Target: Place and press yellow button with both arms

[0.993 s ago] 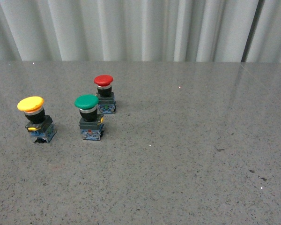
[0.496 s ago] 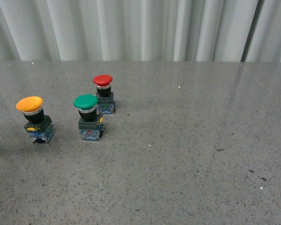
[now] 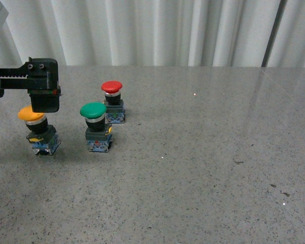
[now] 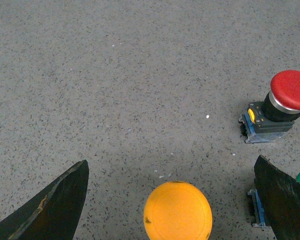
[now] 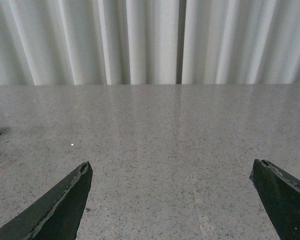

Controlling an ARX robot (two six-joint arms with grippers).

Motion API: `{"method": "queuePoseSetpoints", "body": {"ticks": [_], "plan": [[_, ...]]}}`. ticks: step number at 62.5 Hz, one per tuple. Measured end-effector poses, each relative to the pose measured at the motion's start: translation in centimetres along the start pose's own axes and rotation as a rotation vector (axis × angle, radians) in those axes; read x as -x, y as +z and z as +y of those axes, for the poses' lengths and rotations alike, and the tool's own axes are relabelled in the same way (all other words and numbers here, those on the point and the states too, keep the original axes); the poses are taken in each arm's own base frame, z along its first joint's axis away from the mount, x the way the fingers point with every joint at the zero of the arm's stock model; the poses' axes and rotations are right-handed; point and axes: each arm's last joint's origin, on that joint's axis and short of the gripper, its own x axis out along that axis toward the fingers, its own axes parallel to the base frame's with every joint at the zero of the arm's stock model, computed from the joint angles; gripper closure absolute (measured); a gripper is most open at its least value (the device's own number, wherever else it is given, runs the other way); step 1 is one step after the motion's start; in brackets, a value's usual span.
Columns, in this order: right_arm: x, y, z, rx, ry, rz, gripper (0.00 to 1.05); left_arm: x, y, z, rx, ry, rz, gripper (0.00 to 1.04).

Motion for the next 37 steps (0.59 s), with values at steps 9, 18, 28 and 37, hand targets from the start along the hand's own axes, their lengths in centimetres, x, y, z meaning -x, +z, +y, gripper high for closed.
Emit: {"method": "queuePoseSetpoints", "body": {"ticks": [9, 18, 28, 37], "plan": [[0.0, 0.0, 0.0, 0.0, 0.0, 0.0, 0.07, -0.2, -0.3, 0.0, 0.018, -0.013, 0.002, 0.07], [0.0, 0.0, 0.0, 0.0, 0.0, 0.0, 0.07, -0.7, -1.2, 0.1, 0.019, -0.023, 0.039, 0.07], [0.0, 0.0, 0.0, 0.0, 0.0, 0.0, 0.07, -1.0, -1.7, 0.3, 0.021, -0.019, 0.051, 0.07], [0.0, 0.0, 0.0, 0.0, 0.0, 0.0, 0.07, -1.2, -1.9, 0.3, 0.021, -0.024, 0.055, 0.07]]}}
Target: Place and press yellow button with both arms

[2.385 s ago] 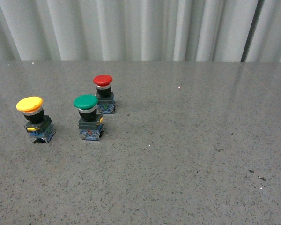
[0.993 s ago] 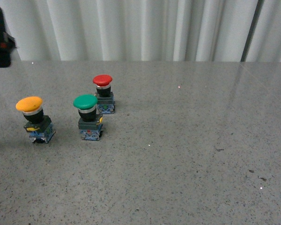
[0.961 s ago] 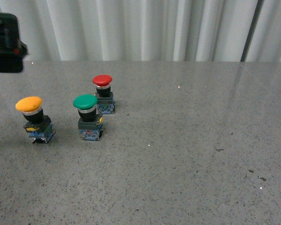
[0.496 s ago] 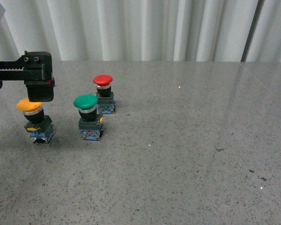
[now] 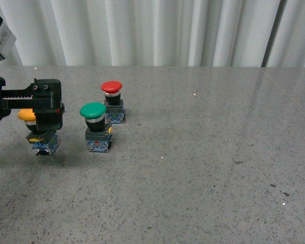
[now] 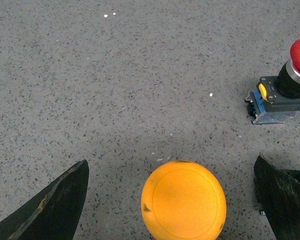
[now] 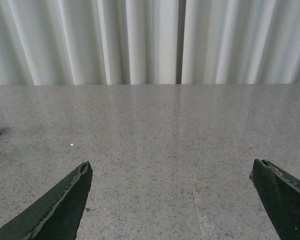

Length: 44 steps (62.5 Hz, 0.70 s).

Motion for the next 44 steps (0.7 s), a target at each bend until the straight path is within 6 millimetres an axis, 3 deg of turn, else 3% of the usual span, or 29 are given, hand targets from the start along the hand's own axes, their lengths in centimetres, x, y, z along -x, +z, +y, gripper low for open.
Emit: {"method": "queuePoseSetpoints", "body": {"ticks": [25, 34, 44], "plan": [[0.0, 0.0, 0.0, 0.0, 0.0, 0.0, 0.07, -0.1, -0.6, -0.3, -0.017, -0.001, 0.017, 0.66], [0.0, 0.0, 0.0, 0.0, 0.0, 0.0, 0.07, 0.9, -0.2, -0.6, -0.053, 0.023, 0.004, 0.69], [0.0, 0.0, 0.0, 0.0, 0.0, 0.0, 0.07, 3.7, 2.2, -1.7, -0.085, 0.021, -0.088, 0.7]]}}
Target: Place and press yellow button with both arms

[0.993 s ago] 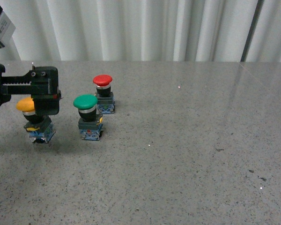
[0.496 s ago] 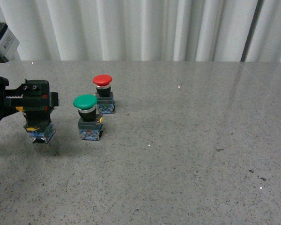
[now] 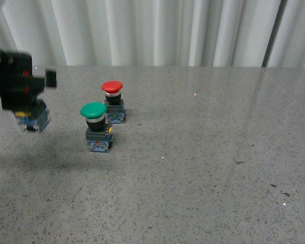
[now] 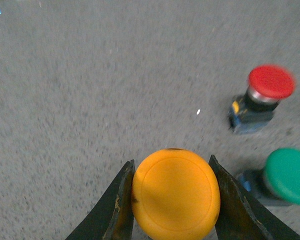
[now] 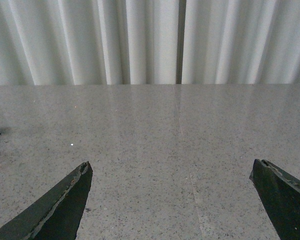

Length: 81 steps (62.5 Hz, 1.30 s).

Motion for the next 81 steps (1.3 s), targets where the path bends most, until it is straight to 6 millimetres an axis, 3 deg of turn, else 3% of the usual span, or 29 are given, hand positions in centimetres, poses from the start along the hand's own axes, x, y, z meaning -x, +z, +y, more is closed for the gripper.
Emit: {"method": "queuePoseSetpoints", "body": {"ticks": [12, 22, 35, 48, 81], "plan": [[0.0, 0.0, 0.0, 0.0, 0.0, 0.0, 0.07, 2.9, 6.3, -3.9, -0.01, -0.09, -0.204, 0.7], [0.0, 0.0, 0.0, 0.0, 0.0, 0.0, 0.07, 2.0, 8.5, -8.3, -0.02, -0.198, -0.21, 0.7], [0.0, 0.0, 0.0, 0.0, 0.0, 0.0, 0.07, -1.9, 6.8, -13.7, -0.011, -0.234, -0.093, 0.7], [0.0, 0.0, 0.0, 0.0, 0.0, 0.0, 0.07, -3.5, 4.2, -16.6, 0.021, -0.242, -0.011, 0.7], [0.0, 0.0, 0.0, 0.0, 0.0, 0.0, 0.07, -6.0, 1.2, -17.8, 0.115, -0.192, 0.084, 0.7]]}}
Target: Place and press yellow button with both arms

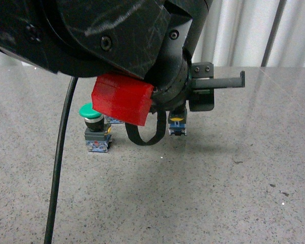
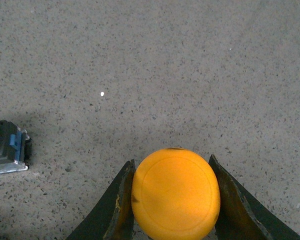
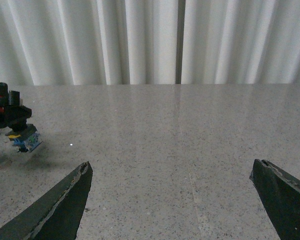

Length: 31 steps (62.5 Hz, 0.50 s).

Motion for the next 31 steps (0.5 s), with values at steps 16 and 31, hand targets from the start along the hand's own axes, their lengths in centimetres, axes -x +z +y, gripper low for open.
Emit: {"method": "queuePoseSetpoints", "body": {"ticks": [16, 31], "plan": [[0.0, 0.0, 0.0, 0.0, 0.0, 0.0, 0.07, -0.26, -0.53, 0.15, -0.005, 0.009, 0.026, 0.7], [0.0, 0.0, 0.0, 0.0, 0.0, 0.0, 0.07, -0.44, -0.33, 0.53, 0.004, -0.007, 0.031, 0.38]]}}
